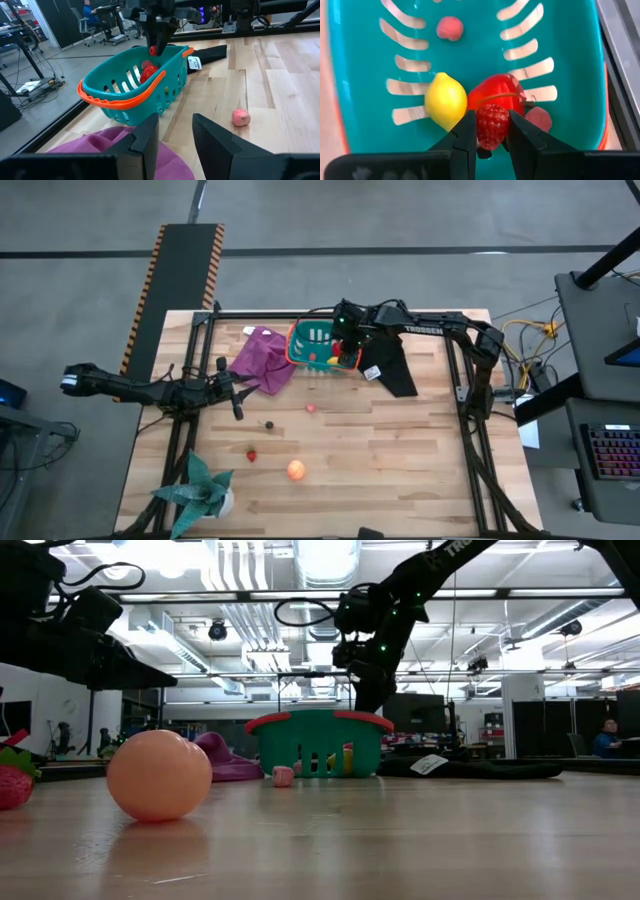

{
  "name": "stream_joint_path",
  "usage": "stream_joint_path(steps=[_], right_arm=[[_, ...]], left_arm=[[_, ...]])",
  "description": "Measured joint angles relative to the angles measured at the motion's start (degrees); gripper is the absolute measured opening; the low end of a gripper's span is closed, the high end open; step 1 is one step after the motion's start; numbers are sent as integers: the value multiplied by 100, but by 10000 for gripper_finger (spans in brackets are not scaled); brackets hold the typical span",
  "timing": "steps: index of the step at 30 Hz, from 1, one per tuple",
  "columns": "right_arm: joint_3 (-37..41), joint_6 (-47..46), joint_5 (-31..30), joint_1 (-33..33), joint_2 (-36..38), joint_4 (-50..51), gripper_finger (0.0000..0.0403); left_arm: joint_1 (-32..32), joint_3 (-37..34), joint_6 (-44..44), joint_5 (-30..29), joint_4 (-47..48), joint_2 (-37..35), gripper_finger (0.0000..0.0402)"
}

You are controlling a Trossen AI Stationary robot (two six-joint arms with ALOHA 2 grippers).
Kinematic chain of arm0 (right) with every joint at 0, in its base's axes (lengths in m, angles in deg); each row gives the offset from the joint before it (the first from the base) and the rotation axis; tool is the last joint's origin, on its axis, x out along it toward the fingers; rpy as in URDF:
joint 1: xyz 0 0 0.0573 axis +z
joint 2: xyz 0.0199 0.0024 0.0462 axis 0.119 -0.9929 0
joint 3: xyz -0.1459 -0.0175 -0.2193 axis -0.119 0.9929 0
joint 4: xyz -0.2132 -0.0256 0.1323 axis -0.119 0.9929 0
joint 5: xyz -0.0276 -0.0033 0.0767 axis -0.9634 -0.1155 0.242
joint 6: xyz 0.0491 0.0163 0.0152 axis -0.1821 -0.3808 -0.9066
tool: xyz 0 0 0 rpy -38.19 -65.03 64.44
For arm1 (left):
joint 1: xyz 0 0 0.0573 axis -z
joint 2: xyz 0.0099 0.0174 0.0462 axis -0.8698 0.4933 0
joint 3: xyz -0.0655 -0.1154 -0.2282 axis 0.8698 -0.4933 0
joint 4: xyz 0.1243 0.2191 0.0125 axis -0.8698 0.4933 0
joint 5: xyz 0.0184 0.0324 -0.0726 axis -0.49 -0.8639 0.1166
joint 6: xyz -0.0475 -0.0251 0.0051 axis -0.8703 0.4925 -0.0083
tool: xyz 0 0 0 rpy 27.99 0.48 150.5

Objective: Pick and placing Produce into tupperware
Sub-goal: Put the red raspberry into the blue bin, then put the pink peach into the blue bin

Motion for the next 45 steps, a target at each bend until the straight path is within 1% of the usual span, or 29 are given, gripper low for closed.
stream_joint_path(steps=[4, 14, 25, 32, 34, 38, 41, 45], right_arm=[[2, 0, 1, 0, -75, -2, 76], [2, -2, 1, 0, -93, -4, 114], [2, -23, 5, 0, -85, -18, 144], [5, -108, 72, 2, 157, -146, 170], [5, -176, 233, 0, 276, -150, 177], [5, -363, 955, 37, 610, -236, 182], [5, -456, 1430, 210, 854, -323, 181], [5, -448, 1539, 734, 1118, -388, 180]], left_arm=[[0, 0, 2, 0, 1, 0, 105], [2, 0, 5, 0, 2, 0, 105], [1, 0, 5, 0, 2, 0, 105], [2, 0, 5, 0, 2, 0, 105], [0, 0, 5, 0, 3, 0, 105], [1, 0, 5, 0, 4, 0, 105], [0, 0, 5, 0, 4, 2, 105], [0, 0, 3, 0, 4, 2, 105]])
